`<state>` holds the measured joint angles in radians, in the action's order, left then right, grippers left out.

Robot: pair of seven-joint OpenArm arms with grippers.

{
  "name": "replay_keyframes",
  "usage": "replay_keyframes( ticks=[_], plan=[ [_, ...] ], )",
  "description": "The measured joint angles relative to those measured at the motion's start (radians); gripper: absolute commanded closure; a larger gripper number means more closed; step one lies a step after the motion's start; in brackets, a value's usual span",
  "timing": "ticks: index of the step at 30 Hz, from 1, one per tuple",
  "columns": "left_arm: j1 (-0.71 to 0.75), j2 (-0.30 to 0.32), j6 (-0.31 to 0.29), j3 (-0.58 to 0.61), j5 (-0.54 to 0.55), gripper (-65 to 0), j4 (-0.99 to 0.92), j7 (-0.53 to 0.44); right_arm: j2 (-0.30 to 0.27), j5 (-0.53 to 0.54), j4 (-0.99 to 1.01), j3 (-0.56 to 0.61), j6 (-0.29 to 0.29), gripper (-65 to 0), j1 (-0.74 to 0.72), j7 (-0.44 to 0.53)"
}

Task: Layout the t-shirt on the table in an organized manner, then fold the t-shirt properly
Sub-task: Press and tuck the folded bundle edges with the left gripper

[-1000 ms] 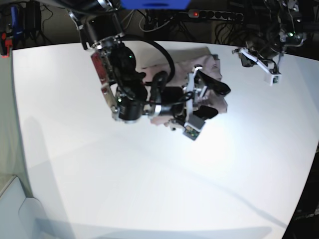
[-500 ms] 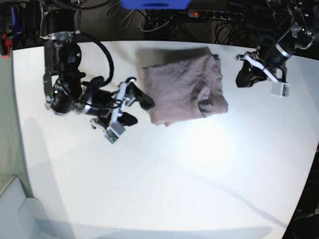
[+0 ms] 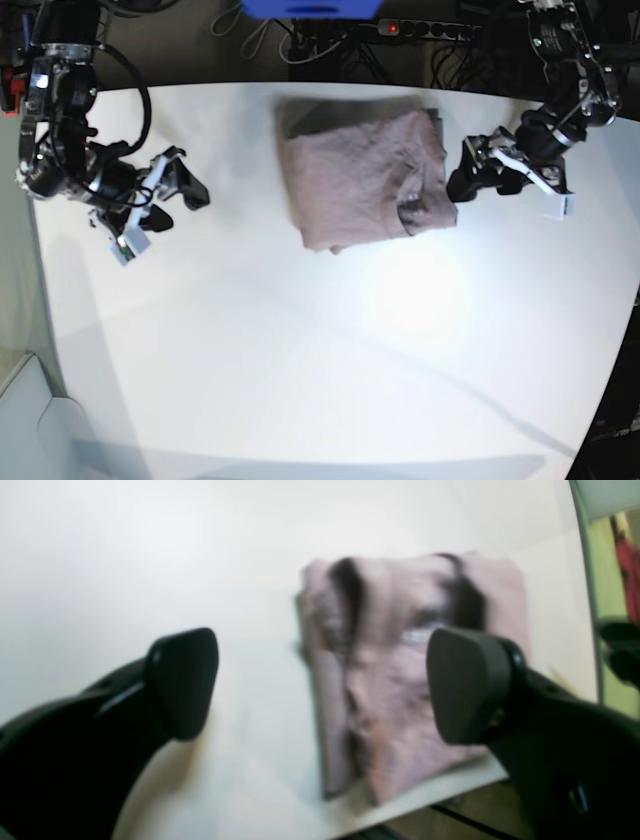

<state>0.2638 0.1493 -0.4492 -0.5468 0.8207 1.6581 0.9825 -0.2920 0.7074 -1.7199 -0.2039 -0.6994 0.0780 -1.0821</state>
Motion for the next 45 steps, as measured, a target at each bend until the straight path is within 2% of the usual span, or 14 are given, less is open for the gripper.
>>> replay_keyframes(
  ticks=[4,11,15,22,23,25,29,31,32,36,41,42,45],
  plan=[
    [-0.025,0.003,0.004,0.051,-0.004,-65.0,-0.085,-0.003,-0.012,0.000,0.000,-0.028,0.000,-44.4,0.010,0.002],
    [-0.048,-0.006,0.003,0.174,-0.005,-65.0,-0.105,-0.017,-0.016,0.000,0.000,-0.031,0.000,-44.4,0.019,0.002],
    [-0.053,-0.024,-0.011,0.184,0.018,-65.0,-0.163,-0.042,-0.013,0.000,0.000,-0.031,0.000,-44.4,0.017,0.002],
    [-0.097,-0.034,-0.029,0.188,-0.053,-65.0,-0.217,-0.089,-0.013,0.000,0.000,-0.031,0.000,-44.4,0.014,0.002],
    [-0.096,-0.037,-0.030,0.188,-0.061,-62.9,-0.216,-0.093,-0.013,0.000,0.000,-0.031,0.000,-44.4,0.014,0.002],
    [-0.100,-0.037,-0.030,0.188,-0.091,-51.5,-0.217,-0.094,-0.013,0.000,0.000,-0.031,0.000,-44.4,0.014,0.002],
    [-0.115,-0.050,-0.014,0.189,-0.117,-17.6,-0.232,-0.058,-0.013,0.000,0.000,-0.031,0.000,-44.4,0.014,0.001],
    [-0.122,-0.050,-0.015,0.189,-0.110,-4.0,-0.259,-0.047,-0.013,0.001,0.000,-0.031,0.000,-44.4,0.013,0.002],
    [-0.134,-0.049,-0.016,0.188,-0.100,0.0,-0.282,-0.042,-0.013,0.000,0.000,-0.031,0.000,-44.4,0.013,0.002],
    [-0.200,-0.043,-0.024,0.217,-0.069,-2.6,-0.388,-0.067,-0.013,0.001,0.000,-0.031,0.000,-44.4,0.013,0.002],
    [-0.226,-0.037,-0.030,0.281,-0.050,-0.1,-0.429,-0.101,-0.026,0.008,0.000,-0.059,0.000,-44.4,0.017,0.001],
    [-0.235,-0.032,-0.030,0.304,-0.065,-0.1,-0.426,-0.100,-0.028,0.008,0.001,-0.090,0.000,-44.4,0.018,0.003],
    [-0.289,-0.007,-0.029,0.422,-0.202,-0.1,-0.386,-0.082,-0.041,0.005,0.002,-0.185,0.001,-44.4,0.037,0.008]
  ],
)
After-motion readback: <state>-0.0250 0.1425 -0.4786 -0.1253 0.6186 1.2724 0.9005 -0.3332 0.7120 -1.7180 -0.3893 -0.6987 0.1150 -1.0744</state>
